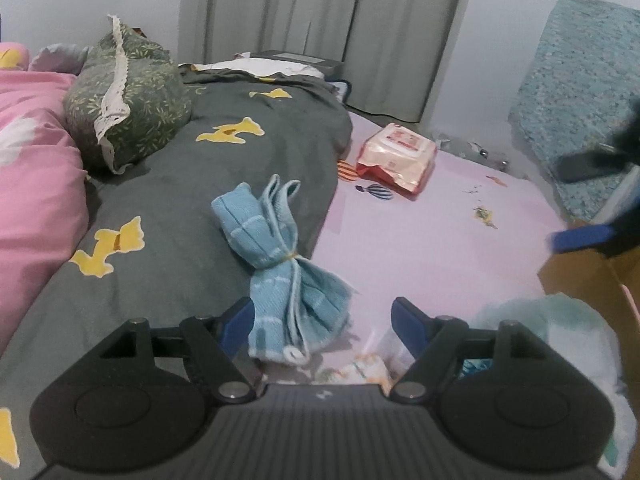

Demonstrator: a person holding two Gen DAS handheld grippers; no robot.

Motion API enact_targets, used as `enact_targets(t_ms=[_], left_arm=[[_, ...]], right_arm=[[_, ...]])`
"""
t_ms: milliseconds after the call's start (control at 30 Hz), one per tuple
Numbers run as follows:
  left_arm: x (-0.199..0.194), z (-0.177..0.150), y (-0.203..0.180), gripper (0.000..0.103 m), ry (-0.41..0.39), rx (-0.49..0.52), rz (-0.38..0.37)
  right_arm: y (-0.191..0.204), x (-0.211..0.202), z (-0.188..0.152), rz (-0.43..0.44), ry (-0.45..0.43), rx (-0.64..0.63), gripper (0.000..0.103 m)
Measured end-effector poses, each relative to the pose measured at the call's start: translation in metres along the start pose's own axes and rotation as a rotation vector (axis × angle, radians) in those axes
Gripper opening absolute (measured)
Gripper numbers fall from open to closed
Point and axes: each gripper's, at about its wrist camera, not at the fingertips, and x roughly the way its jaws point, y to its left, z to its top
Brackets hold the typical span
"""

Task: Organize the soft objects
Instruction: 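Move the right gripper to the blue towel bundle and close on it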

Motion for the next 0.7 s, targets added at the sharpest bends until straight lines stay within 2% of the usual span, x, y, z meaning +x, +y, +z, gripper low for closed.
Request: enact_targets(t_ms=[133, 267, 467, 567, 667, 700], left_arm=[[0.018, 0.006, 0.006, 0.077, 0.002, -0.008, 0.007], [0.036, 0.011, 0.012, 0.076, 0.017, -0.028, 0.001], [0.053, 0.014, 0.021, 0.076, 0.04, -0.066, -0.026], [0.062, 0.016, 0.027, 0.071, 0.06, -0.092, -0.027], [0.064, 0.016, 0.033, 0.07, 0.068, -0.121, -0.059], [0.063, 0.016, 0.033, 0.07, 0.066, -0.123, -0.065]], right_arm=[[0.034, 0.079, 0.02, -0.01, 0.116, -0.074, 0.087], [0.054, 0.145, 0.022, -0.025, 0.223, -0.124, 0.087], [0.054, 0.211, 0.021, -0.042, 0.303, -0.129, 0.087], [0.048, 0.236, 0.02, -0.019, 0.332, -0.104, 0.086], [0.043, 0.244, 0.018, 0.01, 0.345, -0.082, 0.076], [0.042, 0.244, 0.017, 0.027, 0.352, -0.076, 0.069]])
